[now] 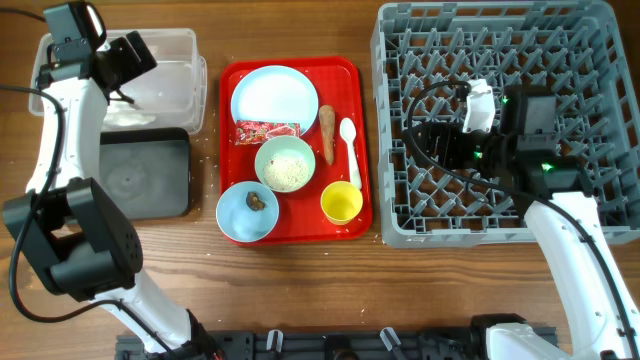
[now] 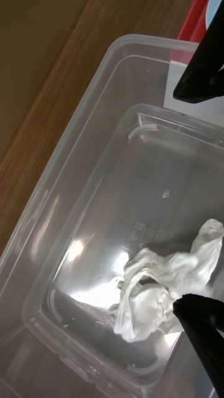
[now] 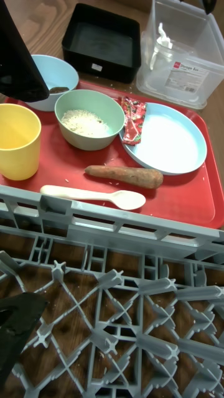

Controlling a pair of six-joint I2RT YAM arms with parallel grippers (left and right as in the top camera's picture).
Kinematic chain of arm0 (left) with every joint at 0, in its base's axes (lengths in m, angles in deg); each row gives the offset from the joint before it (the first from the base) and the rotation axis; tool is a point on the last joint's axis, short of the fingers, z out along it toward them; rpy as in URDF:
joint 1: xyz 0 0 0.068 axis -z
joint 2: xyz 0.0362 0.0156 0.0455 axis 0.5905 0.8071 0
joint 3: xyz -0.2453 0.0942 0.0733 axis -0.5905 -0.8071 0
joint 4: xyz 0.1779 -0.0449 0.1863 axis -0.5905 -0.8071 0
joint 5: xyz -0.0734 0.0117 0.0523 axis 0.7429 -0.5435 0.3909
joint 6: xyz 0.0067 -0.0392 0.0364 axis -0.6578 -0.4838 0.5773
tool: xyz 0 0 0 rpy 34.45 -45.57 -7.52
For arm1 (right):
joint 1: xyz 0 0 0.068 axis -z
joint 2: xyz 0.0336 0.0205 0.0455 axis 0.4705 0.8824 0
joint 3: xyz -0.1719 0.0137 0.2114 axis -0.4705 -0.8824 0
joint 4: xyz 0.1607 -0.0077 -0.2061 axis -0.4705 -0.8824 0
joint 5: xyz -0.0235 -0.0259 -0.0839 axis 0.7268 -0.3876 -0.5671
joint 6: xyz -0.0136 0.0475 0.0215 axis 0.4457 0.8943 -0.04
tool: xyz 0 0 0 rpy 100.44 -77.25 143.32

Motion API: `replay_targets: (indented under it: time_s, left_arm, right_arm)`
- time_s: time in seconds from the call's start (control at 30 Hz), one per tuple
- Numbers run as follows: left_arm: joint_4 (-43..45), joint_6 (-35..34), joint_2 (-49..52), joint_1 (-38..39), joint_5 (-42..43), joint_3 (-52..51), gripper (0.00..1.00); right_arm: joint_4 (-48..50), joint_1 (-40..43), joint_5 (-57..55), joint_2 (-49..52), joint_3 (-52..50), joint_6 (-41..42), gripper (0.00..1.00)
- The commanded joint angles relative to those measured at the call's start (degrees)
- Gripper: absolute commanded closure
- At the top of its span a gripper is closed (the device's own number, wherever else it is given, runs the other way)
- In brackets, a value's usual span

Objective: Sort waste into correct bins and load items into the dishwasher rack

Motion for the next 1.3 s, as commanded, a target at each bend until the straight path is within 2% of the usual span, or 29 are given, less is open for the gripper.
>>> replay_targets:
  time_s: [0.0, 0.07, 0.13, 0.27, 0.43, 0.53, 0.77, 0.87, 1.1, 1.2, 1.27]
  left_arm:
    - [0.15, 4.24, -0.76, 1.66, 0.87, 0.63, 0.0]
    - [-0.04, 6.95, -1.68, 3.45, 1.53, 0.66, 0.0]
    - [-1.73, 13.42, -3.48, 6.64, 6.51, 0.68, 0.0]
    - [-8.66, 20.65, -5.01, 12.79, 9.92, 0.66, 0.0]
    - [-15.19, 21.99, -2.86, 21.57, 9.9, 0.5, 0.0]
    - [-15.72, 25.81, -0.83, 24.26, 9.84, 0.07, 0.0]
    - [-15.76, 27.43, 7.21, 24.98, 9.92, 0.07, 0.0]
    - [-15.78, 30.21, 9.86, 25.4, 11.3, 0.07, 0.0]
    - [-15.5, 30.21, 13.35, 25.75, 11.23, 0.07, 0.01]
    - [-14.82, 30.21, 14.99, 25.75, 11.19, 0.07, 0.09]
    - [-13.64, 30.18, 15.93, 25.75, 10.93, 0.07, 0.25]
  right_arm:
    - [0.22, -0.11, 0.94, 0.52, 1.33, 0.37, 0.0]
    - [0.24, -0.11, 0.94, 0.52, 1.33, 0.37, 0.0]
    - [0.24, -0.11, 0.94, 0.52, 1.33, 0.37, 0.0]
    - [0.11, -0.11, 0.94, 0.52, 1.33, 0.35, 0.0]
    - [0.17, -0.11, 0.94, 0.52, 1.33, 0.35, 0.0]
    - [0.02, -0.11, 0.94, 0.52, 1.33, 0.35, 0.0]
    - [-0.02, -0.11, 0.94, 0.52, 1.33, 0.33, 0.0]
    - [-0.04, -0.11, 0.94, 0.52, 1.33, 0.33, 0.0]
    - [0.0, -0.11, 0.92, 0.52, 1.33, 0.33, 0.0]
    - [0.02, -0.11, 0.92, 0.52, 1.33, 0.31, 0.0]
    - [0.02, -0.11, 0.92, 0.52, 1.33, 0.33, 0.0]
